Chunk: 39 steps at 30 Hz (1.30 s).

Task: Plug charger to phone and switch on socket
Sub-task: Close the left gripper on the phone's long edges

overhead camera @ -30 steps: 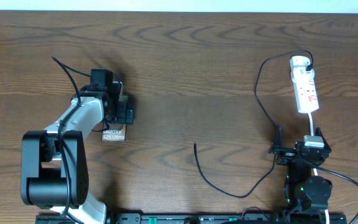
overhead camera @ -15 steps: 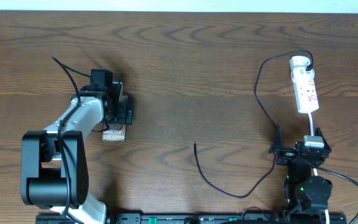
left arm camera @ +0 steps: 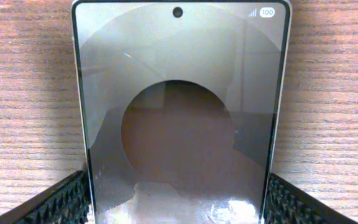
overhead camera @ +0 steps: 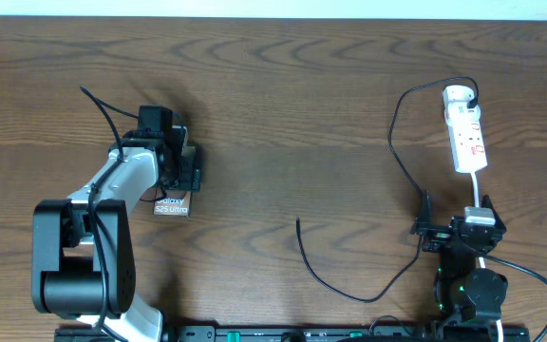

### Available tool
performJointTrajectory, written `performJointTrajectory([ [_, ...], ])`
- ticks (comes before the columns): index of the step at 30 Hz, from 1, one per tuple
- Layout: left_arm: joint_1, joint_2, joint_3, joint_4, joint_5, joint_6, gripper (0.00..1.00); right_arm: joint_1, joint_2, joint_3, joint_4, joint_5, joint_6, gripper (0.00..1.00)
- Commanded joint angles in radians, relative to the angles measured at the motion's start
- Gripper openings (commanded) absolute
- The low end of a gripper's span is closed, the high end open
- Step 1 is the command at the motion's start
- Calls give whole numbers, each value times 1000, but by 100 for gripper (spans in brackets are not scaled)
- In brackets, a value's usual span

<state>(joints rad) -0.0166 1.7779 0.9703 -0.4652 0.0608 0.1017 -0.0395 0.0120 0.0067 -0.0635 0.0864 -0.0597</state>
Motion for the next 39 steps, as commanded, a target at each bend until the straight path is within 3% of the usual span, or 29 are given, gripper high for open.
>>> performJointTrajectory([
  [1,4,51,-23,-24,-20,-4,82,7,-6,-1,-4,6,-9,99],
  [7,4,51,-23,-27,-20,-4,81,7,-6,-1,-4,6,-9,99],
  [10,4,51,-23,-27,-20,-4,74,7,-6,-1,-4,6,-9,99],
  [27,4,51,-23,-27,-20,-4,70,7,-6,-1,-4,6,-9,99],
  [30,4,51,-23,-27,-20,-4,65,7,-6,-1,-4,6,-9,99],
  [39,4,51,-23,-23,-20,-5,30,7,-6,-1,-4,6,-9,99],
])
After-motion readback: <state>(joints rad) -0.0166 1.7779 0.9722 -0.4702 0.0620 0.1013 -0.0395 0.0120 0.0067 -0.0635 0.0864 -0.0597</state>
